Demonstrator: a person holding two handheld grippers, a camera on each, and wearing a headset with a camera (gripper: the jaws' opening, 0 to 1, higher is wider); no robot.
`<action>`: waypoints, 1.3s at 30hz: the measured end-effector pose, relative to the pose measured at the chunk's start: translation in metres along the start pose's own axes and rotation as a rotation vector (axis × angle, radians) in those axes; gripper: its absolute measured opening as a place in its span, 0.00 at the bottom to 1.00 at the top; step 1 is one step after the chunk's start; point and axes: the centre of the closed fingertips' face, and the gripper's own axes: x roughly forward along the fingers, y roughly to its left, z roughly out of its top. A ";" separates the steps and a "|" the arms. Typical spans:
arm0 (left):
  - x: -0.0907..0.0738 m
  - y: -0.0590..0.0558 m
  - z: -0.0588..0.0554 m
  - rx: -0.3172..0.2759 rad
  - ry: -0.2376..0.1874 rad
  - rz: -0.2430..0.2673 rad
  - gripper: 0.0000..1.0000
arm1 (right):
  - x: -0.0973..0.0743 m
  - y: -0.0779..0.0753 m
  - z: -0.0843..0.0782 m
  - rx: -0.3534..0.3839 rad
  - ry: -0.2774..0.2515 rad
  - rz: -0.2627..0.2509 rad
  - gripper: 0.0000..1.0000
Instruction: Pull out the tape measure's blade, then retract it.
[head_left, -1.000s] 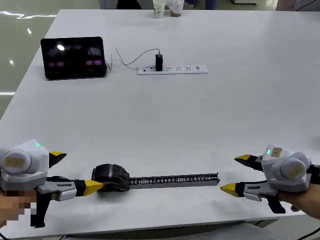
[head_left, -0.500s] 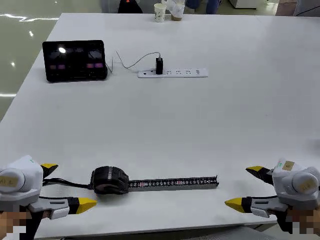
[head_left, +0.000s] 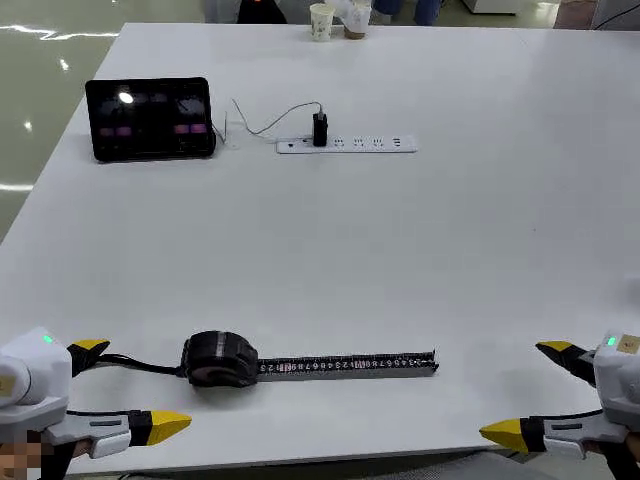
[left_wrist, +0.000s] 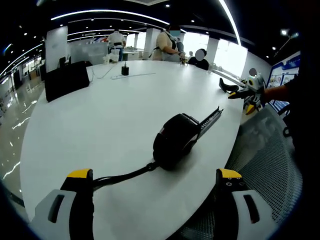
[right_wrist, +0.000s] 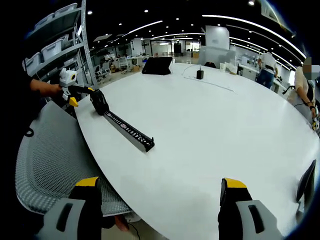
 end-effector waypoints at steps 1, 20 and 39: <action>-0.001 -0.001 -0.001 0.006 0.002 -0.001 0.99 | -0.002 -0.001 -0.002 0.002 0.000 -0.001 0.99; -0.004 -0.002 0.000 0.030 0.003 0.006 0.99 | -0.007 -0.003 -0.001 -0.064 0.020 0.008 0.99; 0.010 -0.019 0.034 0.025 -0.034 0.029 0.99 | 0.001 0.010 0.016 -0.084 0.036 0.078 0.99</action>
